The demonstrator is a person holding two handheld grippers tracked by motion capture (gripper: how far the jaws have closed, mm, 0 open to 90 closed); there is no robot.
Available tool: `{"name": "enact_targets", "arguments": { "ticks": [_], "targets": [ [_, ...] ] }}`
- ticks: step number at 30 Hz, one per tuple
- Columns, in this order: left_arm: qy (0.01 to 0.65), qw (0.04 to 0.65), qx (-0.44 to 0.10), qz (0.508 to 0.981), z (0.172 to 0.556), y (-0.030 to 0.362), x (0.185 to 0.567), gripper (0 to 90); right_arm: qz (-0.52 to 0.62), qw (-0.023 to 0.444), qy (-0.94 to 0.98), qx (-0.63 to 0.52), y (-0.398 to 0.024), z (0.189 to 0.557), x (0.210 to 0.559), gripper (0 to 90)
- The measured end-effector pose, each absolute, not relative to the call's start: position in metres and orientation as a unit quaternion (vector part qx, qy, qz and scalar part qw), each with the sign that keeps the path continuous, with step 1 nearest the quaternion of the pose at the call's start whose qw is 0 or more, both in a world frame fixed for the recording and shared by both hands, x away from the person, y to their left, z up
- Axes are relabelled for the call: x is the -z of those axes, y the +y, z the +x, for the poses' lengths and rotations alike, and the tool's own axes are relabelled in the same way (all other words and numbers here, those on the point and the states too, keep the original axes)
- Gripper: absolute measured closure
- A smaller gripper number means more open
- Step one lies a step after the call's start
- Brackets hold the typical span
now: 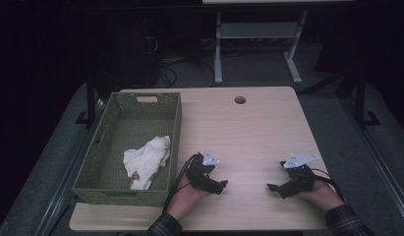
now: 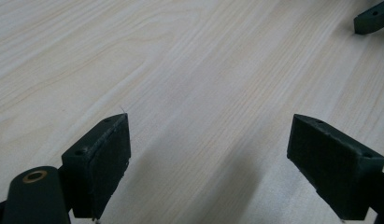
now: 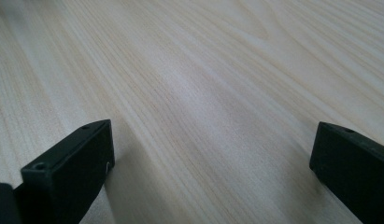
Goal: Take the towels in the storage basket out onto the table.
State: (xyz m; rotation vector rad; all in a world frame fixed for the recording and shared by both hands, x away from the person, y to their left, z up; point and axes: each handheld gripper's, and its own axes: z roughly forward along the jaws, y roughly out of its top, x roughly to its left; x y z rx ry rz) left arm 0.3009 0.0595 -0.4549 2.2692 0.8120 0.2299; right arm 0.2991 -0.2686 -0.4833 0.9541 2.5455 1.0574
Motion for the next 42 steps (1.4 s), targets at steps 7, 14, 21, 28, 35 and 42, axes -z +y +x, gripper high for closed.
{"name": "enact_targets", "arguments": {
  "ticks": [7, 14, 21, 28, 35, 42],
  "targets": [
    [0.321, 0.353, -0.093, 0.874, 0.301, 0.060, 0.449, 13.0, 0.325, 0.112, 0.867, -0.360, -0.269, 0.299, 0.483, 0.0],
    [0.323, 0.354, -0.098, 0.872, 0.302, 0.061, 0.442, 13.0, 0.325, 0.112, 0.867, -0.360, -0.269, 0.299, 0.483, 0.0],
    [0.322, 0.353, -0.100, 0.873, 0.302, 0.061, 0.436, 13.0, 0.325, 0.112, 0.867, -0.360, -0.269, 0.299, 0.483, 0.0],
    [0.320, 0.362, -0.091, 0.871, 0.303, 0.062, 0.426, 13.0, 0.325, 0.112, 0.867, -0.360, -0.269, 0.299, 0.483, 0.0],
    [0.315, 0.364, -0.085, 0.872, 0.305, 0.060, 0.418, 13.0, 0.325, 0.112, 0.867, -0.360, -0.269, 0.299, 0.483, 0.0],
    [0.318, 0.380, -0.075, 0.865, 0.308, 0.062, 0.407, 12.9, 0.325, 0.112, 0.867, -0.360, -0.269, 0.299, 0.483, 0.0]
  ]
}}
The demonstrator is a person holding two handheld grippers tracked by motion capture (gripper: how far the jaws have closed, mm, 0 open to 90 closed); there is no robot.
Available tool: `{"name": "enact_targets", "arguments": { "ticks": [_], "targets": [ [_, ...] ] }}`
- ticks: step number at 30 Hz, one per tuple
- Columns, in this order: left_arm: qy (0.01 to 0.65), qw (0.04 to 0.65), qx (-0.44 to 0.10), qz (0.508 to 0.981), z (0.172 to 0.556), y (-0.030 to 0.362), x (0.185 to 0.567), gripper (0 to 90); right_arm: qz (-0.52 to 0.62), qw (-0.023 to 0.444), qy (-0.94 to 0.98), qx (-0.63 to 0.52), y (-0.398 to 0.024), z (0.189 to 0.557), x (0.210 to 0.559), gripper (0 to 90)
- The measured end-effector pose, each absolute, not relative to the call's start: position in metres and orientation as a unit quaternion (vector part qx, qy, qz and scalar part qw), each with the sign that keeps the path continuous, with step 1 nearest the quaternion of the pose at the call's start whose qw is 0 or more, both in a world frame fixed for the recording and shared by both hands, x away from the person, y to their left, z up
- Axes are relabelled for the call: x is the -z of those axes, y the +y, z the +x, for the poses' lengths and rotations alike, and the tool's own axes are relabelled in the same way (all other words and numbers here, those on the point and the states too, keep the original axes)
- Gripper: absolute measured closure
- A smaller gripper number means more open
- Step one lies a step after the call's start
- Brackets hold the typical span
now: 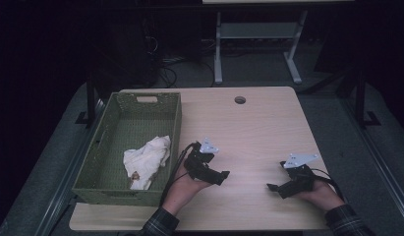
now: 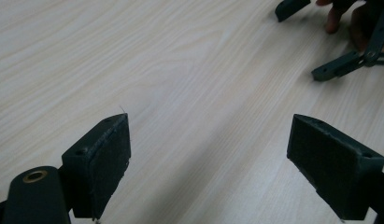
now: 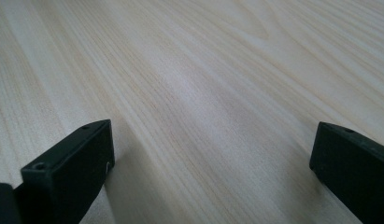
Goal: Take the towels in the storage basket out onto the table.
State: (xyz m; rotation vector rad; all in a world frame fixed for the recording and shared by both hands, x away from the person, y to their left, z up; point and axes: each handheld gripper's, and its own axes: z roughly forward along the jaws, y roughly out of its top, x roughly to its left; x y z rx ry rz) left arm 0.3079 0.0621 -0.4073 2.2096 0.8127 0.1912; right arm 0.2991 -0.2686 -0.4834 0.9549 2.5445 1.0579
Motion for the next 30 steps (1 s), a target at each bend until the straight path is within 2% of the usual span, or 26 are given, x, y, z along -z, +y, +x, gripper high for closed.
{"name": "enact_targets", "arguments": {
  "ticks": [14, 30],
  "targets": [
    [0.299, 0.405, -0.049, 0.863, 0.314, 0.064, 0.387, 13.3, 0.325, 0.112, 0.867, -0.361, -0.269, 0.299, 0.483, 0.0],
    [0.289, 0.412, -0.056, 0.862, 0.324, 0.075, 0.363, 12.9, 0.325, 0.113, 0.867, -0.361, -0.269, 0.299, 0.483, 0.0]
  ]
}}
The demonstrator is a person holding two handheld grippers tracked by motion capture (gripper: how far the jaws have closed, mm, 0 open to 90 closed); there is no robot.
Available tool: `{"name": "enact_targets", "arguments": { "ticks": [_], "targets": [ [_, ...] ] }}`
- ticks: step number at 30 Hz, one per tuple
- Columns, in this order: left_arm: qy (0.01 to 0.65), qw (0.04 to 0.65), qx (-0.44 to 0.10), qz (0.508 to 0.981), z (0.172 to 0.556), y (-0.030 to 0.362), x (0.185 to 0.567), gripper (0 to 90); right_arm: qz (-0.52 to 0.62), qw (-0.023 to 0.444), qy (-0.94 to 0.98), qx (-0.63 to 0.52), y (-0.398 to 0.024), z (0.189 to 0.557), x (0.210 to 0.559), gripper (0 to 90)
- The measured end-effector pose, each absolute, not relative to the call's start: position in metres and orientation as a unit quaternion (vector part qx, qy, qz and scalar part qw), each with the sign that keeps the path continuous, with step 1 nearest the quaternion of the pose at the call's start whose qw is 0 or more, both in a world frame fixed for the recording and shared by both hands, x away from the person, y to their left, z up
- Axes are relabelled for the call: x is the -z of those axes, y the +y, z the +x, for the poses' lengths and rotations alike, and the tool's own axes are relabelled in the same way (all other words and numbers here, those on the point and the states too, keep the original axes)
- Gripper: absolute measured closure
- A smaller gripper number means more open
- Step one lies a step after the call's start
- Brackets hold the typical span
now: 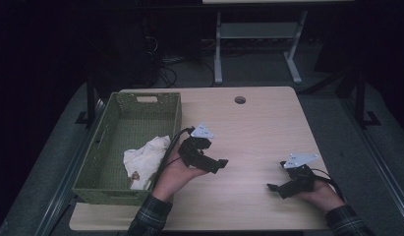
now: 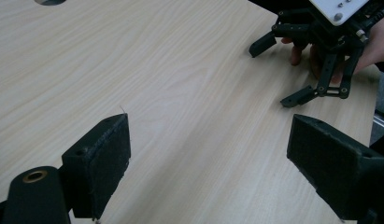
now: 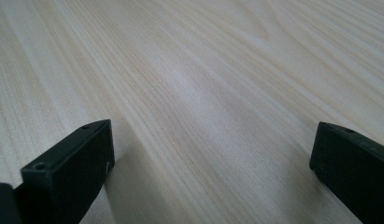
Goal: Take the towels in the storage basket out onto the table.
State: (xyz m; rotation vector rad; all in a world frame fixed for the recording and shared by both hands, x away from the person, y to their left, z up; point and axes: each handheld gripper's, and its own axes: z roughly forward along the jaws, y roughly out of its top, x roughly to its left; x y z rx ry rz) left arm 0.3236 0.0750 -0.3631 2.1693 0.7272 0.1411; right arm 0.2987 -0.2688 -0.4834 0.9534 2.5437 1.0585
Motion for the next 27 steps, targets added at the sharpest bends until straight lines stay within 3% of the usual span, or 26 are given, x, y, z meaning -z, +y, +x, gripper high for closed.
{"name": "enact_targets", "arguments": {
  "ticks": [27],
  "targets": [
    [0.305, 0.413, -0.089, 0.853, 0.336, 0.121, 0.343, 13.1, 0.325, 0.113, 0.867, -0.361, -0.268, 0.299, 0.483, 0.0]
  ]
}}
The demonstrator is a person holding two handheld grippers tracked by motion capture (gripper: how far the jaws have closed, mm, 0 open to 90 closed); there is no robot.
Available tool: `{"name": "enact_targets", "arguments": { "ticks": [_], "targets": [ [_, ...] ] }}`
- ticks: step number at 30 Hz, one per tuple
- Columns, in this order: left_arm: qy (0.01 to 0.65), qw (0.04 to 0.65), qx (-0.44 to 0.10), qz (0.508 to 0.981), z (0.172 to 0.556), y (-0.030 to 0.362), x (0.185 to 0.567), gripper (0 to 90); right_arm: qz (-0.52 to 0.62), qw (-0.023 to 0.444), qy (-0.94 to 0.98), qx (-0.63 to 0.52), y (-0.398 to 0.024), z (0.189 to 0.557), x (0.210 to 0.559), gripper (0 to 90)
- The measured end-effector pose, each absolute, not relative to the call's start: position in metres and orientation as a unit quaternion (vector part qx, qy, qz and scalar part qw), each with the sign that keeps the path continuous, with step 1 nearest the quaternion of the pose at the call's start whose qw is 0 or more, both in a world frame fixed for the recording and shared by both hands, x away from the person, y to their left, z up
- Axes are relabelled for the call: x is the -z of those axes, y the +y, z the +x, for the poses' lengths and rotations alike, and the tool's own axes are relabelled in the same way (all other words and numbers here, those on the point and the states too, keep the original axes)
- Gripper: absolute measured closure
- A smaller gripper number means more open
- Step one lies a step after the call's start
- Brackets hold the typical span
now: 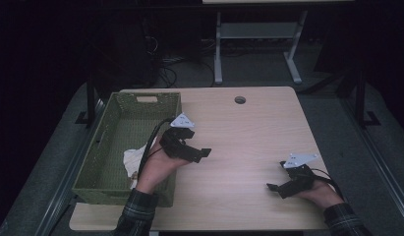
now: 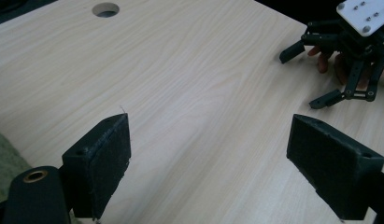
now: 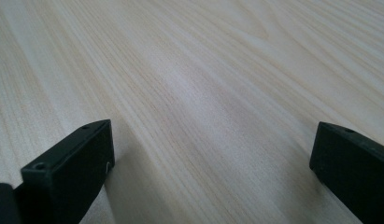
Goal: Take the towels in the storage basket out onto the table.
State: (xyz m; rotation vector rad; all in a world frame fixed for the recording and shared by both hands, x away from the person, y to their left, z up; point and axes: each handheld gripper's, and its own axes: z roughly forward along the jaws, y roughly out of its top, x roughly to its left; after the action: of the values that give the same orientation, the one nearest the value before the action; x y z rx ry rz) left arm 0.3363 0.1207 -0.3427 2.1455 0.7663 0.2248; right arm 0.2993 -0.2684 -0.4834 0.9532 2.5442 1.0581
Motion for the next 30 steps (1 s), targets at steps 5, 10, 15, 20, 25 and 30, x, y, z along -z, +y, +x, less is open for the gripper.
{"name": "enact_targets", "arguments": {
  "ticks": [5, 10, 15, 20, 25, 30],
  "targets": [
    [0.309, 0.410, -0.096, 0.853, 0.338, 0.134, 0.342, 13.2, 0.325, 0.113, 0.867, -0.361, -0.268, 0.299, 0.483, 0.0],
    [0.317, 0.411, -0.099, 0.849, 0.339, 0.144, 0.341, 13.3, 0.325, 0.113, 0.867, -0.361, -0.268, 0.299, 0.483, 0.0],
    [0.326, 0.412, -0.105, 0.845, 0.340, 0.154, 0.339, 13.4, 0.325, 0.113, 0.867, -0.361, -0.268, 0.299, 0.483, 0.0],
    [0.339, 0.414, -0.113, 0.837, 0.340, 0.169, 0.336, 13.4, 0.325, 0.113, 0.867, -0.361, -0.268, 0.299, 0.483, 0.0],
    [0.360, 0.409, -0.123, 0.829, 0.341, 0.186, 0.336, 13.6, 0.324, 0.113, 0.867, -0.361, -0.268, 0.299, 0.483, 0.0],
    [0.378, 0.412, -0.131, 0.819, 0.342, 0.202, 0.335, 13.7, 0.325, 0.113, 0.867, -0.361, -0.268, 0.299, 0.483, 0.0]
  ]
}}
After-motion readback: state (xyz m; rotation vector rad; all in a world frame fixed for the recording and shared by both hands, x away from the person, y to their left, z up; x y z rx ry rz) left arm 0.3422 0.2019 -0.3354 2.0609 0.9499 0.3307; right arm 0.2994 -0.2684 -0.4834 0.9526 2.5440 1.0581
